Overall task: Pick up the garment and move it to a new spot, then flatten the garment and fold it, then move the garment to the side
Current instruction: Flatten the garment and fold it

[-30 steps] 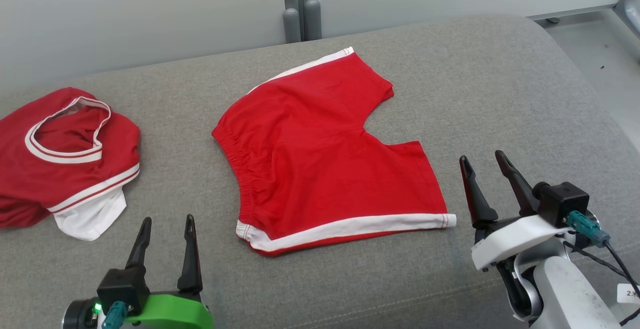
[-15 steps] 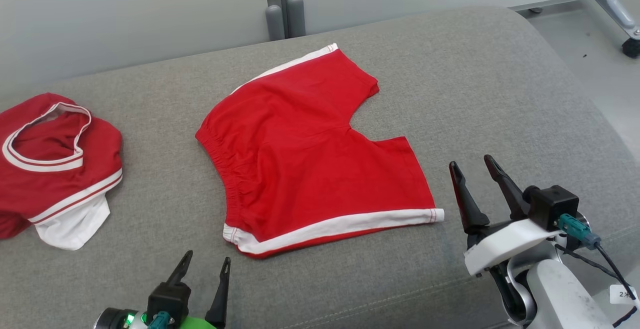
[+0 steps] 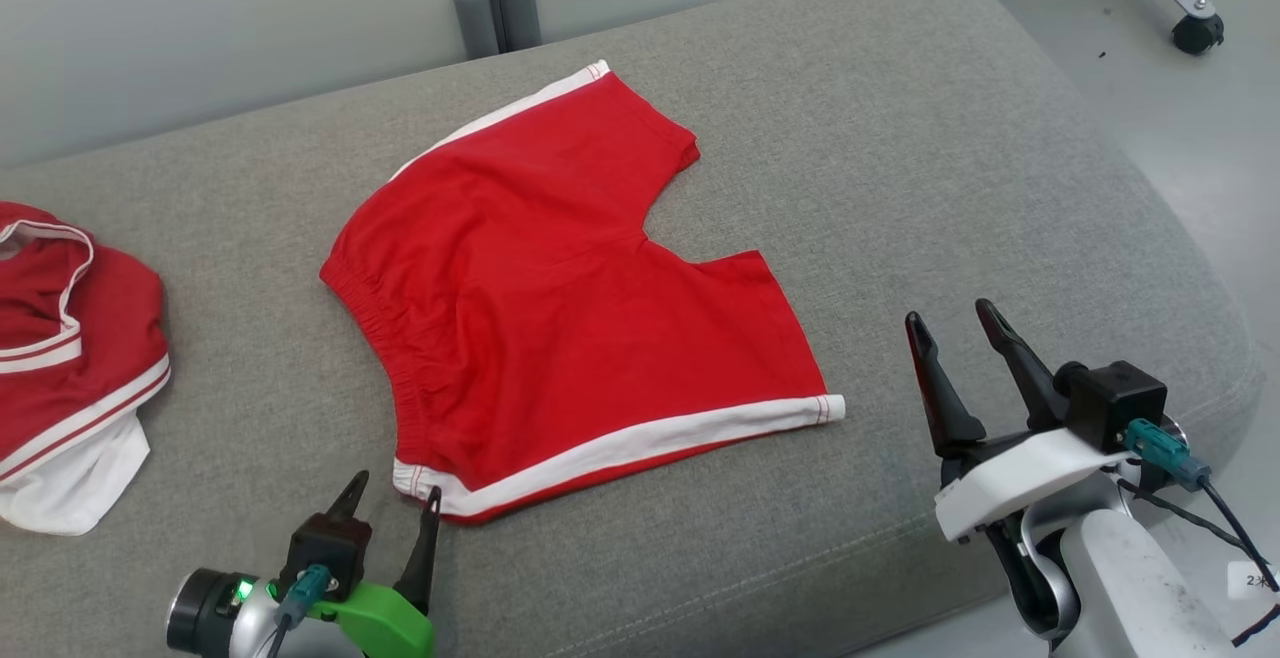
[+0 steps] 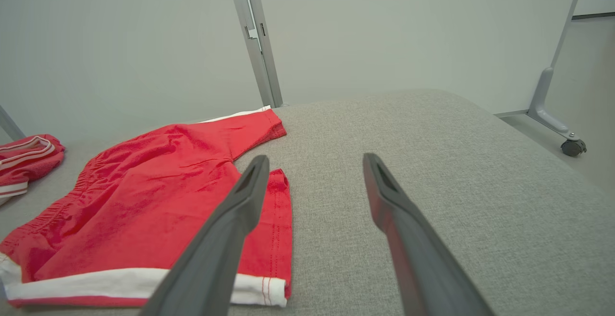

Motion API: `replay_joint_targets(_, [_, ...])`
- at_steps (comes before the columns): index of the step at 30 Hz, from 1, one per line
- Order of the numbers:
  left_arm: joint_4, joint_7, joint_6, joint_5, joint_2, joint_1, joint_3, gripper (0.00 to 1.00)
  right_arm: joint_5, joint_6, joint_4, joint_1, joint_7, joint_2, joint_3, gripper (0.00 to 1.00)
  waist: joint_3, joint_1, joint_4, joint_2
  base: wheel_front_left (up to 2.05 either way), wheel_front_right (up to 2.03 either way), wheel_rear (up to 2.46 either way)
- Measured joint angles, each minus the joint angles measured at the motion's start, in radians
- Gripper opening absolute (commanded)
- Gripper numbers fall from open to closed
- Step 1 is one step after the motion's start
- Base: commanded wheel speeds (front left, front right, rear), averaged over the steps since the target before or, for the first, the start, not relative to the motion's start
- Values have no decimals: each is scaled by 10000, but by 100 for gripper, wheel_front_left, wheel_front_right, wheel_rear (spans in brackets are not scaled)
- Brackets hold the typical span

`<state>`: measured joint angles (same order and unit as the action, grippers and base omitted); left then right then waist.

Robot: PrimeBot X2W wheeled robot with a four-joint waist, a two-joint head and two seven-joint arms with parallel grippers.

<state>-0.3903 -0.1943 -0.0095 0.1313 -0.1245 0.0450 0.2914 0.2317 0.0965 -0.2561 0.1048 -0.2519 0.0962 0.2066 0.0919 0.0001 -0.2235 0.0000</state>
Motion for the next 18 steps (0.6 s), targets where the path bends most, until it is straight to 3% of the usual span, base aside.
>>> replay_joint_targets(18, [-1012,-178,-447,-42,36,882,286,97,2,17,-2,89,0,2,-186,100,255,0,-99,0,0,0,0])
